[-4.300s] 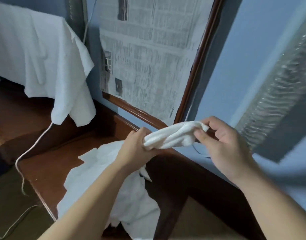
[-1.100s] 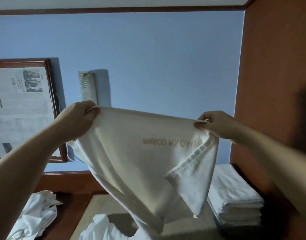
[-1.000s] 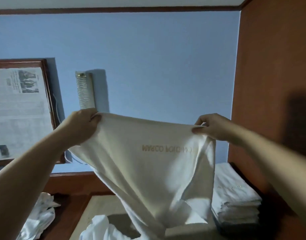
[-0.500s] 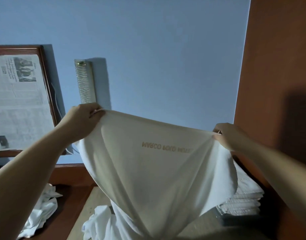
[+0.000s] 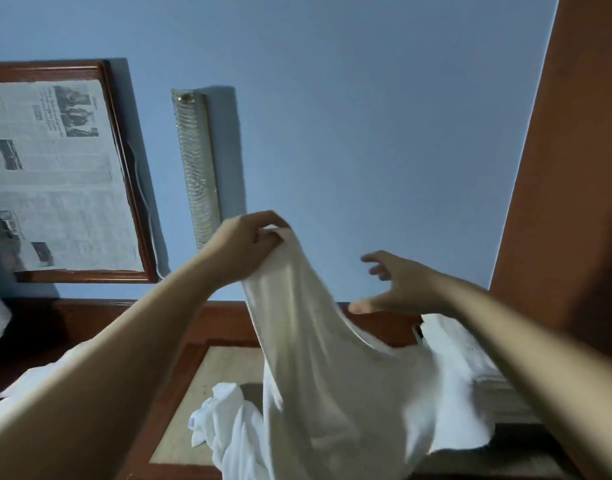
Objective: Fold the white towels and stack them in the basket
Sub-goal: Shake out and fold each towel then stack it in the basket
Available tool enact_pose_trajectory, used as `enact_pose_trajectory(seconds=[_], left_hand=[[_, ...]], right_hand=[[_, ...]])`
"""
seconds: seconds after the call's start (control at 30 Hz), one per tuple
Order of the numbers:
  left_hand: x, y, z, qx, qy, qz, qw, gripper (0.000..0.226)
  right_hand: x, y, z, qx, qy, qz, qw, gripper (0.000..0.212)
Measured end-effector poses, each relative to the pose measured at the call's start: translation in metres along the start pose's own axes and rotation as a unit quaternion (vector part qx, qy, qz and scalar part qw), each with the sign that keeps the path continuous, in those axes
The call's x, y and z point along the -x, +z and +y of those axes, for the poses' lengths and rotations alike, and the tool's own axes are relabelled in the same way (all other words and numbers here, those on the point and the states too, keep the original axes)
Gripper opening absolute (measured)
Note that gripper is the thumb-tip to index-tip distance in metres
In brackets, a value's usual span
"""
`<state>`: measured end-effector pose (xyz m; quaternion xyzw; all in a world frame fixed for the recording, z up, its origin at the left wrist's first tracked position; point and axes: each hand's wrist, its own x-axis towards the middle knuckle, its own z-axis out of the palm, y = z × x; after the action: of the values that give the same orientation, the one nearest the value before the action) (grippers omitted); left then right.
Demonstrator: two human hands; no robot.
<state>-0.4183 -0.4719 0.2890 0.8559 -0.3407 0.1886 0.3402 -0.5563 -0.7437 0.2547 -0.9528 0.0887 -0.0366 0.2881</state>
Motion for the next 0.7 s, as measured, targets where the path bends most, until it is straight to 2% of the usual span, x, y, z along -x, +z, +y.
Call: enact_pose_trajectory(seconds=[0.03, 0.07, 0.17, 0.23, 0.3, 0.33, 0.4, 0.47, 0.57, 0.7], left_hand=[[-0.004, 0.005, 0.015, 0.002, 0.014, -0.011, 1.000, 0.011], [-0.006, 0.008, 0.030, 0.002, 0.029, -0.024, 0.999, 0.008], [-0.008, 0.012, 0.052, 0.011, 0.050, -0.035, 0.998, 0.018], [-0.004, 0.016, 0.048, 0.037, 0.042, -0.023, 0.998, 0.023], [0.012, 0.030, 0.039, 0.124, -0.003, -0.012, 0.992, 0.026], [0.024, 0.041, 0.035, 0.201, -0.037, -0.018, 0.979, 0.032], [0.053, 0.071, 0.027, 0.352, -0.099, -0.069, 0.928, 0.046], [0.081, 0.102, 0.021, 0.385, -0.115, -0.113, 0.909, 0.053], [0.113, 0.138, 0.025, 0.400, -0.146, -0.066, 0.902, 0.054], [0.134, 0.163, 0.052, 0.382, -0.153, 0.033, 0.911, 0.020]], right_hand=[[0.000, 0.009, -0.020, -0.046, -0.035, 0.008, 0.998, 0.108], [-0.004, 0.017, -0.033, -0.081, -0.056, 0.022, 0.995, 0.103], [-0.013, 0.028, -0.047, -0.114, -0.069, 0.058, 0.989, 0.044], [-0.013, 0.030, -0.041, -0.138, -0.077, 0.064, 0.985, 0.041], [-0.007, 0.031, -0.038, -0.155, -0.085, 0.088, 0.980, 0.046], [-0.005, 0.032, -0.036, -0.164, -0.083, 0.110, 0.977, 0.043], [-0.001, 0.032, -0.036, -0.196, -0.071, 0.151, 0.966, 0.027], [0.001, 0.030, -0.035, -0.218, -0.063, 0.175, 0.958, 0.017], [0.006, 0.026, -0.031, -0.154, -0.051, 0.223, 0.961, 0.016], [0.005, 0.023, -0.018, -0.103, -0.029, 0.264, 0.959, 0.012]])
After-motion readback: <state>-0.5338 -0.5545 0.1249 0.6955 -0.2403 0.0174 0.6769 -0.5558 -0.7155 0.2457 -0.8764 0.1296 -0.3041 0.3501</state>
